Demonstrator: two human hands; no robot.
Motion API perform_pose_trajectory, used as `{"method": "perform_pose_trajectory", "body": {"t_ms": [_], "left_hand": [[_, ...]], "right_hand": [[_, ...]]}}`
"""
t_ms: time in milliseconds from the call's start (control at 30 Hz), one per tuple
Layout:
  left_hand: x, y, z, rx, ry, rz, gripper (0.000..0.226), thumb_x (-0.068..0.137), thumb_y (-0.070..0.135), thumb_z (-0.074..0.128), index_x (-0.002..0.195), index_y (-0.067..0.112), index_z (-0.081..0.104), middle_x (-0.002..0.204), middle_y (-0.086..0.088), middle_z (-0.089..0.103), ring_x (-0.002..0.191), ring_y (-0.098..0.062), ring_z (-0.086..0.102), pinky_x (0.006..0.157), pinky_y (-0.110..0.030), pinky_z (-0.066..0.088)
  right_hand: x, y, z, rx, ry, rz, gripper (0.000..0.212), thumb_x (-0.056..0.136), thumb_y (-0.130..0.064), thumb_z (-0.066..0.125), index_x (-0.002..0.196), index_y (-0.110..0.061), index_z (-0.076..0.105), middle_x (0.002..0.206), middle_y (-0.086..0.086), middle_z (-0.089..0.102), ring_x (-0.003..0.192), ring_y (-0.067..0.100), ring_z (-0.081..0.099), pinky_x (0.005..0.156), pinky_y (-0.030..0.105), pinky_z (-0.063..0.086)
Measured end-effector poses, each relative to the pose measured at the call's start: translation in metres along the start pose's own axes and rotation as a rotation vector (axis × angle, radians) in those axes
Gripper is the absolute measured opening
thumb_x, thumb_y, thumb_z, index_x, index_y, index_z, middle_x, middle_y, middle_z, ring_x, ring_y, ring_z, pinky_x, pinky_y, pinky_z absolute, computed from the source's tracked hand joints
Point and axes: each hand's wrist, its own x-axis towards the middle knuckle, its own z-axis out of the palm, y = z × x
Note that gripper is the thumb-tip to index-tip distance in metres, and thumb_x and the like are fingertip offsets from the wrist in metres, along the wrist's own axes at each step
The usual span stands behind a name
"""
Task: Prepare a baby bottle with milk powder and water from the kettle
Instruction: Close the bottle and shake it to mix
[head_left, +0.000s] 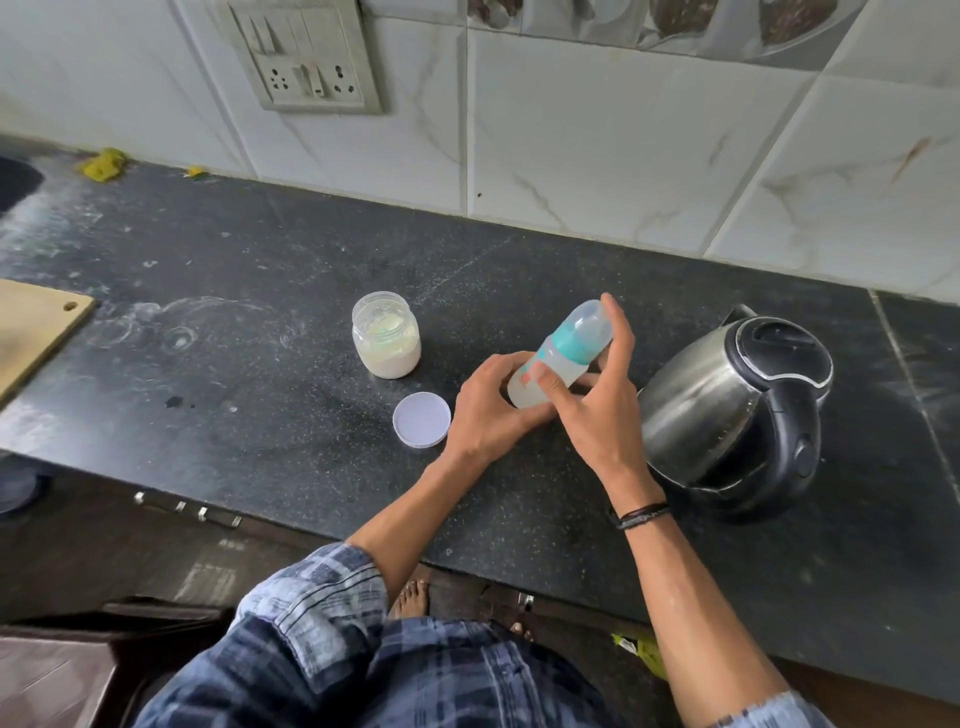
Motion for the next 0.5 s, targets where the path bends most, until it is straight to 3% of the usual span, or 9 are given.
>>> {"method": "perform_pose_trajectory", "body": {"t_ms": [100,233,400,500], "left_hand": [[-0.006,0.003,0.0,0.064,0.027,0.03,0.054,0.073,0.059,0.08,0.122,0.042,0.066,0.108,0.021,0.066,0.104,-0.002,0.061,0.087,-0.03,0.053],[-0.01,0.007,-0.002,0.157,-0.057,0.012,0.066,0.075,0.067,0.076,0.132,0.037,0.061,0.118,0.021,0.063,0.108,0.001,0.053,0.091,-0.027,0.048],[-0.007,0.015,-0.02,0.21,-0.279,0.045,0.095,0.067,0.072,0.079,0.149,0.036,0.048,0.123,0.02,0.059,0.112,-0.004,0.043,0.102,-0.029,0.04],[-0.005,0.011,-0.036,0.198,-0.273,0.029,0.099,0.073,0.057,0.087,0.156,0.029,0.04,0.13,0.016,0.061,0.121,-0.01,0.046,0.106,-0.028,0.038]], "right_hand": [[-0.003,0.006,-0.002,0.002,-0.042,0.055,0.111,0.081,-0.027,0.088,0.157,-0.053,0.011,0.144,-0.016,0.054,0.106,0.007,0.071,0.089,0.041,0.062],[0.003,0.006,-0.009,-0.007,-0.071,0.096,0.109,0.076,-0.023,0.091,0.152,-0.053,0.019,0.131,-0.019,0.057,0.094,0.004,0.071,0.083,0.04,0.062],[0.026,-0.014,-0.034,-0.122,-0.159,0.003,0.103,0.07,-0.034,0.092,0.146,-0.06,0.027,0.127,-0.036,0.053,0.1,0.015,0.07,0.089,0.053,0.058],[0.033,-0.031,-0.05,-0.095,-0.052,-0.133,0.104,0.068,-0.041,0.091,0.15,-0.058,0.029,0.134,-0.038,0.051,0.102,0.01,0.07,0.085,0.051,0.061]]}}
